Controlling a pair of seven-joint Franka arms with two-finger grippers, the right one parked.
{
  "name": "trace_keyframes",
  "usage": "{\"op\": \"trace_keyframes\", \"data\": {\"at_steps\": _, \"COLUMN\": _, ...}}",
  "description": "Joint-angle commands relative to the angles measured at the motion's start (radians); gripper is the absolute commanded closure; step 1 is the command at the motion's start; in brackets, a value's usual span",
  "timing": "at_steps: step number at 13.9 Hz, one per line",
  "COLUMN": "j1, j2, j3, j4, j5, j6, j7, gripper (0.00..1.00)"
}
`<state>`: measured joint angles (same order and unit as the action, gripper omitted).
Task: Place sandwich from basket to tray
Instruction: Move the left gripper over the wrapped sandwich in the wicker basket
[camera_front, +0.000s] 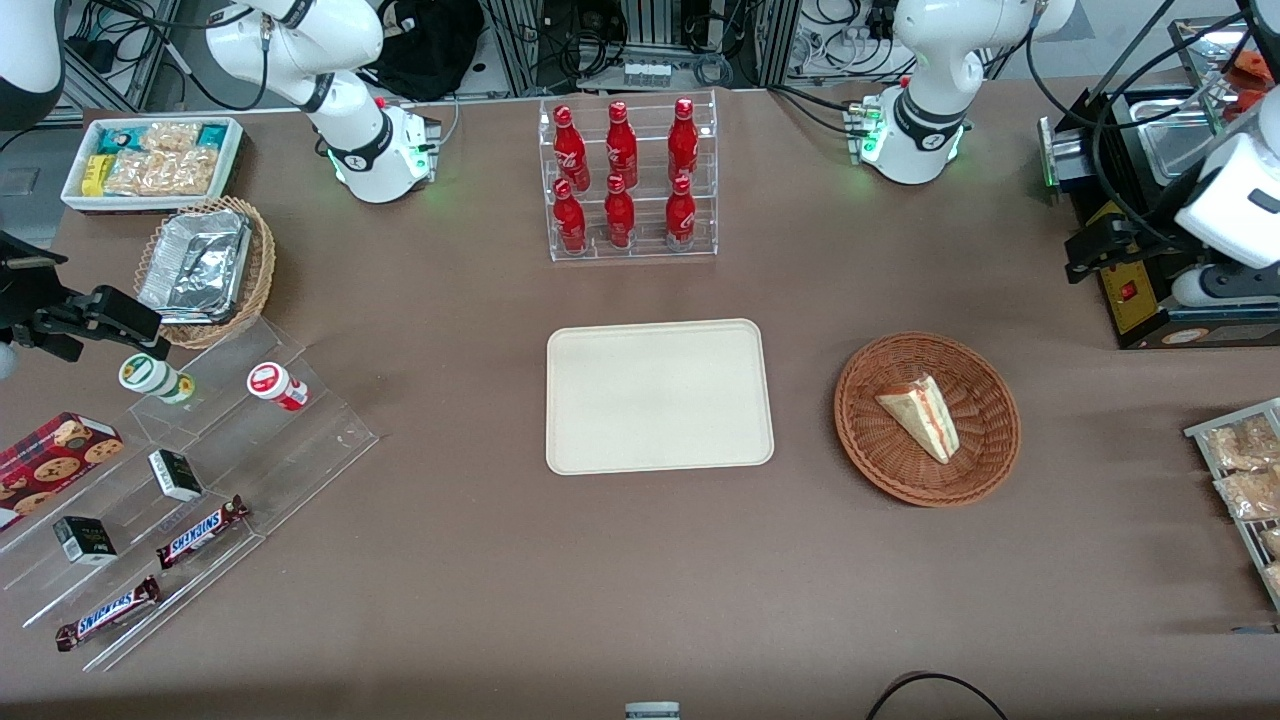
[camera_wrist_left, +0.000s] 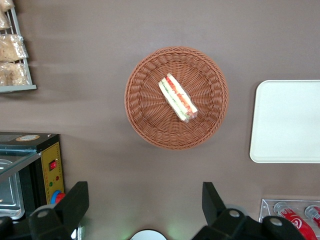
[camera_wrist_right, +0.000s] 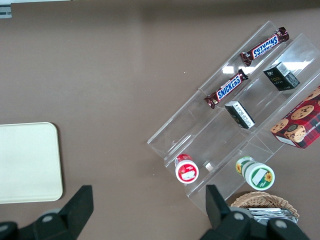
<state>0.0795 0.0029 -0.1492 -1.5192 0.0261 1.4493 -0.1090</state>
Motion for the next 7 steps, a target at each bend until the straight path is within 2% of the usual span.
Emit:
{"op": "trace_keyframes", "data": {"at_steps": 1, "j1": -0.009, "j2": 0.002, "j3": 0.008, "j4": 0.017, "j5": -0.002, "j6": -0.001, "j7": -0.014, "gripper": 0.0}}
{"op": "trace_keyframes", "data": {"at_steps": 7, "j1": 0.003, "j2": 0.032, "j3": 0.005, "j4": -0.047, "j5": -0.002, "j6": 0.015, "j7": -0.018, "gripper": 0.0}}
